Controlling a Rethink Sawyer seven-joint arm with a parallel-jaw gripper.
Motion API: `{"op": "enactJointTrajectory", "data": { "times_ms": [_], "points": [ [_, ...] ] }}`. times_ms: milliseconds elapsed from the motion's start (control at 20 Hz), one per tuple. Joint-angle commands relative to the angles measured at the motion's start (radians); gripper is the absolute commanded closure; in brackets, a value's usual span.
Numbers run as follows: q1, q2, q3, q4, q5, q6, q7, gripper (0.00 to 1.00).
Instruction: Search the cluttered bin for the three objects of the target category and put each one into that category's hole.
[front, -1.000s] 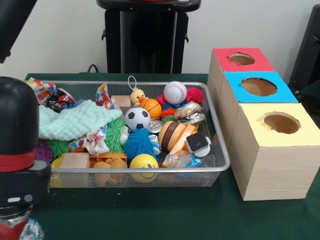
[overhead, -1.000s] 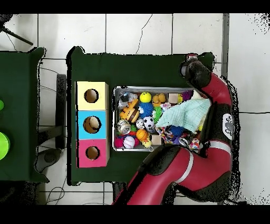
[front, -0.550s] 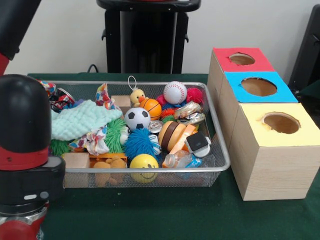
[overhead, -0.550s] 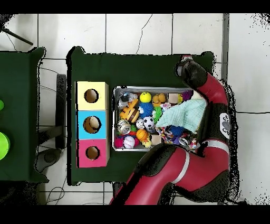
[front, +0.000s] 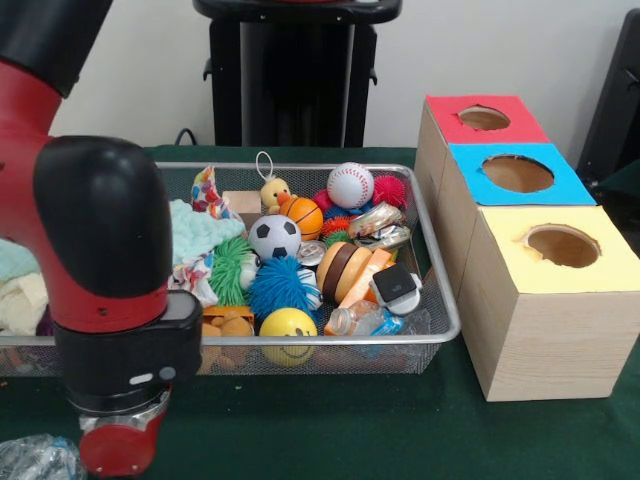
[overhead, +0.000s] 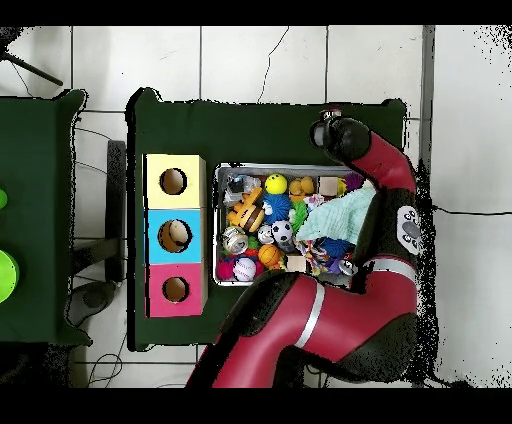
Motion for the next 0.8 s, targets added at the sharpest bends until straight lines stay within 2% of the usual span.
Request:
{"op": "enactJointTrajectory", "data": {
  "times_ms": [50,200,450,650,800],
  "points": [
    [0.029,-0.005,-0.094,0.144,0.064,0.184,0.354,1.00],
    [0.047,0.000,-0.158,0.137,0.072,0.214,0.387,1.00],
    [0.060,-0.001,-0.230,0.151,0.061,0.181,0.397,1.00],
    [0.048,-0.023,-0.230,0.168,0.058,0.178,0.346,1.00],
    [0.037,-0.079,-0.219,0.209,0.066,0.244,0.294,1.00]
  ]
}}
